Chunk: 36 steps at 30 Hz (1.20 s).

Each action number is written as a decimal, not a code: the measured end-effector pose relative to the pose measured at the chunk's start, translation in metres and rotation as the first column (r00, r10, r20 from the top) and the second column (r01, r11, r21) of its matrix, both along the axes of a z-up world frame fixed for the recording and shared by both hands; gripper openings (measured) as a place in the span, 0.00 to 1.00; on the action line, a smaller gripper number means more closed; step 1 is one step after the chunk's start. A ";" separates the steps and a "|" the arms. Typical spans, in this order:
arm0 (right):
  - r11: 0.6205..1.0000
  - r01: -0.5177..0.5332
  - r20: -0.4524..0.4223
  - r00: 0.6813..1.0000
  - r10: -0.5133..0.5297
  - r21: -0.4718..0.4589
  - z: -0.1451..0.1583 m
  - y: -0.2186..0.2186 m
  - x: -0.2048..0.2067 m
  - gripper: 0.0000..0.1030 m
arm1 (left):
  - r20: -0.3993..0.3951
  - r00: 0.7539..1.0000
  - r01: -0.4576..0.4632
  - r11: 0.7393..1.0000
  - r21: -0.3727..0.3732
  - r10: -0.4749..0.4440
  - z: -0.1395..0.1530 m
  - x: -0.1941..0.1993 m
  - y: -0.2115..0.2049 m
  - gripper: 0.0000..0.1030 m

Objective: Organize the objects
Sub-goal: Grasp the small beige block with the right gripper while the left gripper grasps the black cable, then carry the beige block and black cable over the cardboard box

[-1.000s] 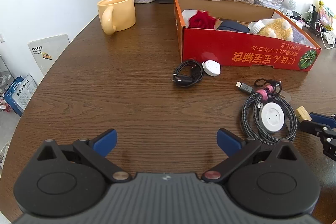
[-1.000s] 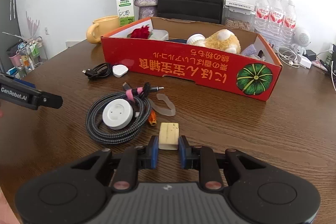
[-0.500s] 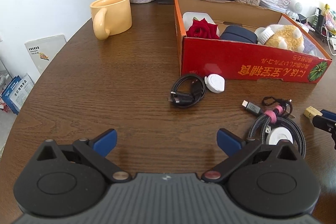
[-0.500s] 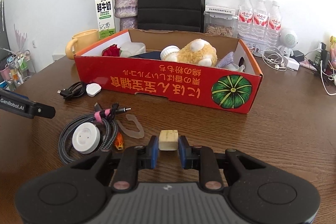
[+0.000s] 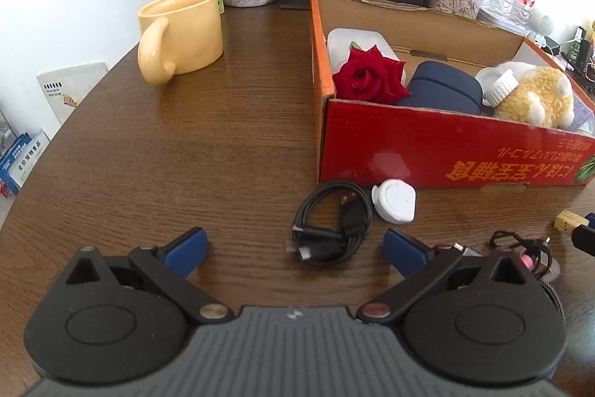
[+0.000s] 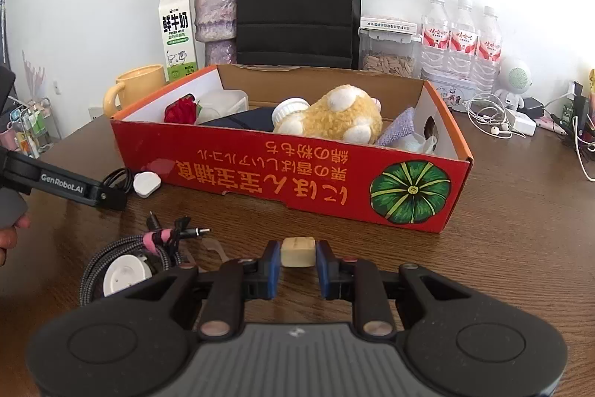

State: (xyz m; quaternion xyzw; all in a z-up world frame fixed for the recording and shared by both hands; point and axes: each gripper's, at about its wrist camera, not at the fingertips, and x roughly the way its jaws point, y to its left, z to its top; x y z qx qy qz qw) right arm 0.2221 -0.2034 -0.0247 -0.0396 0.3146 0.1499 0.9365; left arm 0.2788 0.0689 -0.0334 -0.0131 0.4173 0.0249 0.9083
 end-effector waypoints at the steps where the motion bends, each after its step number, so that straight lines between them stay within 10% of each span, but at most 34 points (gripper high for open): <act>1: 1.000 -0.001 0.002 1.000 0.001 0.001 0.000 0.000 0.002 0.19 | 0.005 1.000 0.006 1.000 -0.004 -0.006 0.000 0.001 0.000 0.98; 4: 1.000 -0.005 0.006 1.000 0.005 0.003 0.001 0.001 0.006 0.19 | 0.035 0.999 0.028 1.000 0.010 -0.029 0.003 -0.001 -0.003 0.74; 6: 1.000 -0.006 0.009 1.000 0.006 0.006 0.001 0.002 0.008 0.19 | 0.050 0.998 0.049 0.999 -0.008 -0.049 0.007 -0.004 -0.003 0.41; 36: 0.998 -0.048 0.110 0.993 0.043 0.045 0.041 0.017 -0.012 0.19 | 0.211 0.971 0.113 0.993 -0.013 -0.108 0.070 -0.057 -0.023 0.37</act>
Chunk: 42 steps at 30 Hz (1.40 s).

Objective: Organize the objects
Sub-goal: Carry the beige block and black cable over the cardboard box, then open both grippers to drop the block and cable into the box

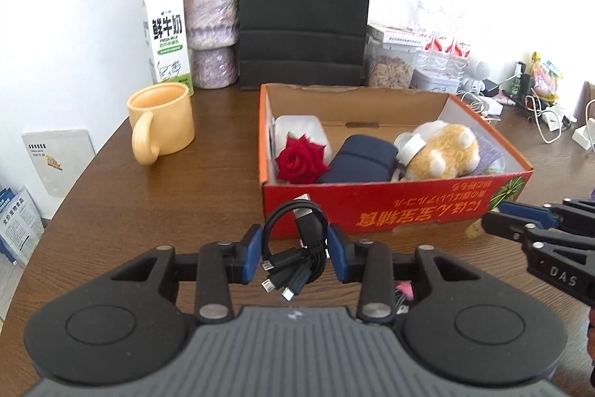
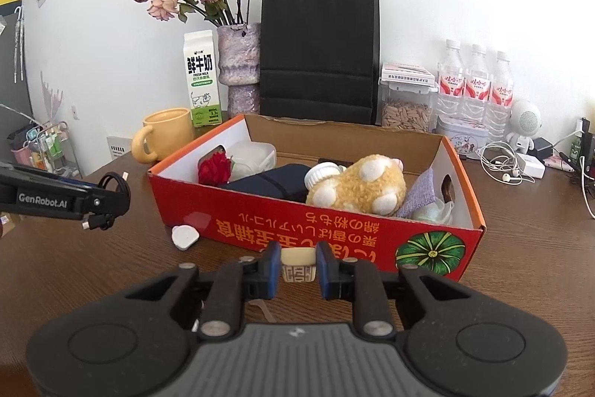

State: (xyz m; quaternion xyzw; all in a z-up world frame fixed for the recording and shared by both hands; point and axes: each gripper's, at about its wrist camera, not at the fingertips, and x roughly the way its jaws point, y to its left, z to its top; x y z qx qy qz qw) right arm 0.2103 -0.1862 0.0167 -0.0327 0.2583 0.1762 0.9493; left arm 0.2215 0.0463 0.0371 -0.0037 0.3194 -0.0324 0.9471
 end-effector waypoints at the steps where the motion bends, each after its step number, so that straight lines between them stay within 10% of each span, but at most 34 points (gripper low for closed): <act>1: 1.000 -0.004 0.005 1.000 0.004 0.003 0.002 0.002 0.001 0.19 | 0.007 1.000 0.004 1.000 -0.004 -0.004 0.003 0.001 -0.003 0.37; 32: 0.995 -0.001 0.104 0.995 -0.010 0.103 0.016 0.009 0.136 0.19 | 0.066 0.996 -0.046 0.992 -0.118 0.054 -0.012 0.133 -0.035 0.38; 34: 0.996 0.011 0.088 0.996 -0.019 0.092 0.012 0.009 0.143 0.21 | 0.071 0.996 -0.043 0.994 -0.105 0.051 -0.014 0.136 -0.034 0.60; 36: 0.997 0.030 0.074 0.997 -0.035 0.069 0.008 0.009 0.148 0.39 | 0.087 0.994 -0.056 0.993 -0.107 0.066 -0.013 0.135 -0.030 0.85; 42: 0.993 0.103 0.083 0.991 -0.107 0.057 0.005 0.003 0.146 0.81 | 0.135 0.985 -0.092 0.989 -0.118 0.107 -0.003 0.129 -0.021 1.00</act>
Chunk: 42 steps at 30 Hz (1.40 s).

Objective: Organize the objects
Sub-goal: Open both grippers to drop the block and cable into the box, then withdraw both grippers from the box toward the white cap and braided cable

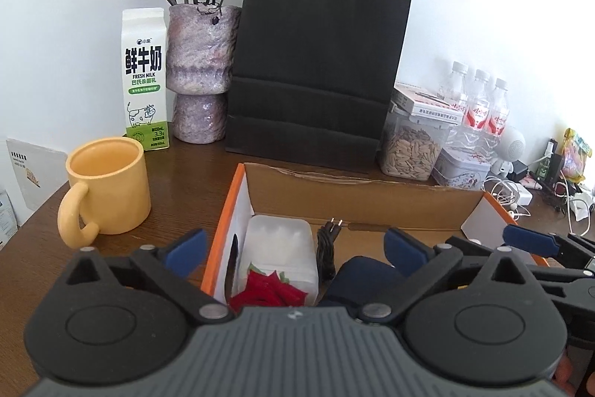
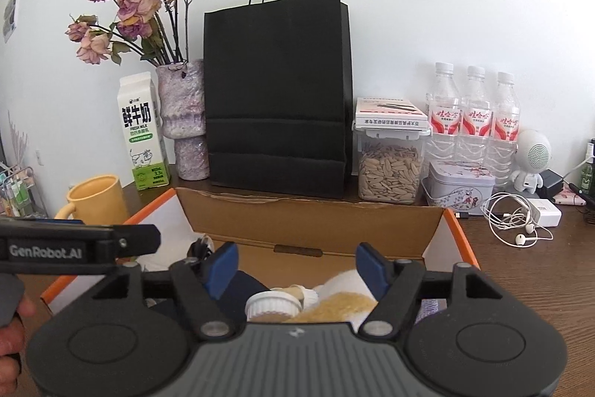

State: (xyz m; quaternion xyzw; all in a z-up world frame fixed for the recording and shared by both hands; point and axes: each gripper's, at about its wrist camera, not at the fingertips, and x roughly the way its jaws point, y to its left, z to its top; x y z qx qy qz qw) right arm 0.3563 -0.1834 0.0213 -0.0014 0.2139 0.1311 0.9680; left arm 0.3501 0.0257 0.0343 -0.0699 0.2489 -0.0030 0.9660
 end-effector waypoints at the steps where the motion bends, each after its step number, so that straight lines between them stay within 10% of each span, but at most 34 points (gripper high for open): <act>1: 1.000 0.011 0.003 1.000 -0.011 -0.002 0.000 -0.001 0.000 0.85 | 0.002 1.000 -0.001 1.000 -0.003 0.001 0.001 0.000 0.001 1.00; 31: 0.995 -0.031 0.007 0.999 0.032 -0.093 -0.017 -0.015 -0.122 0.95 | -0.058 0.997 -0.045 0.997 0.067 0.049 -0.009 -0.116 0.025 1.00; 42: 0.981 -0.165 -0.175 0.974 0.146 -0.101 -0.054 -0.014 -0.140 0.53 | -0.144 0.986 -0.068 0.993 0.098 0.082 -0.023 -0.155 0.040 1.00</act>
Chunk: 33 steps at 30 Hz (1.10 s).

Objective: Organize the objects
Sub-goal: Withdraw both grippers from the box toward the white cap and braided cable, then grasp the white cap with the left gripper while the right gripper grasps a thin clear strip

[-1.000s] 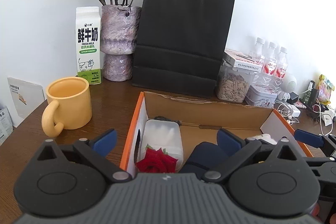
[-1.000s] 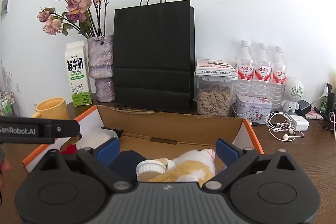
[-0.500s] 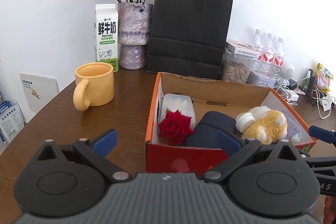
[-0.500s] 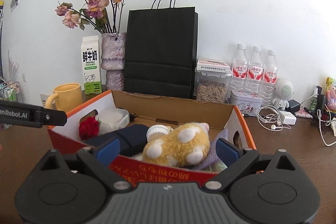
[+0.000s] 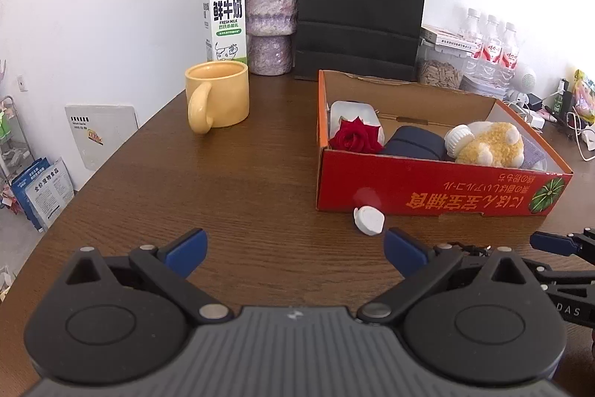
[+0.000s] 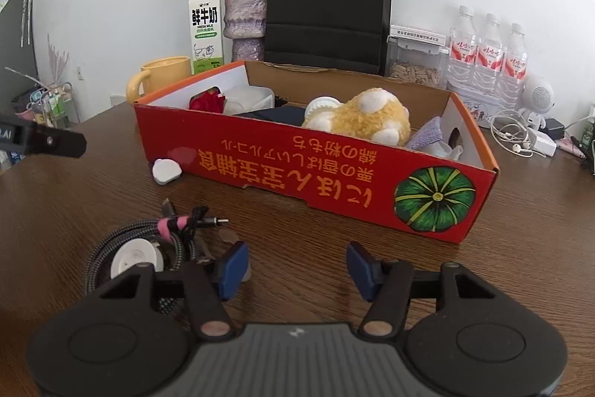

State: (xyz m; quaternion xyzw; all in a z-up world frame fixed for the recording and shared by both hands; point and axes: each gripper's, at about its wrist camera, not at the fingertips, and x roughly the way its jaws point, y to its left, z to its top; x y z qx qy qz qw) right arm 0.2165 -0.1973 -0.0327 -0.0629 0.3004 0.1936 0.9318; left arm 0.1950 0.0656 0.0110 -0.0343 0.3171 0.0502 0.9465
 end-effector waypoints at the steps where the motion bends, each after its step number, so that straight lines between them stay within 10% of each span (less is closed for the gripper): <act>1: 1.000 -0.011 -0.004 1.000 0.011 0.013 0.000 0.002 0.001 0.52 | -0.010 1.000 -0.005 1.000 -0.006 0.005 -0.002 -0.001 0.001 1.00; 12: 0.993 -0.115 -0.016 0.993 0.115 -0.002 -0.008 0.025 0.003 0.05 | -0.066 0.997 -0.043 0.999 0.010 0.043 -0.010 -0.008 0.001 1.00; 33: 0.977 0.090 0.088 0.990 -0.109 0.195 0.012 -0.054 0.005 0.02 | -0.116 0.992 -0.045 0.996 0.082 0.055 -0.036 0.059 -0.042 1.00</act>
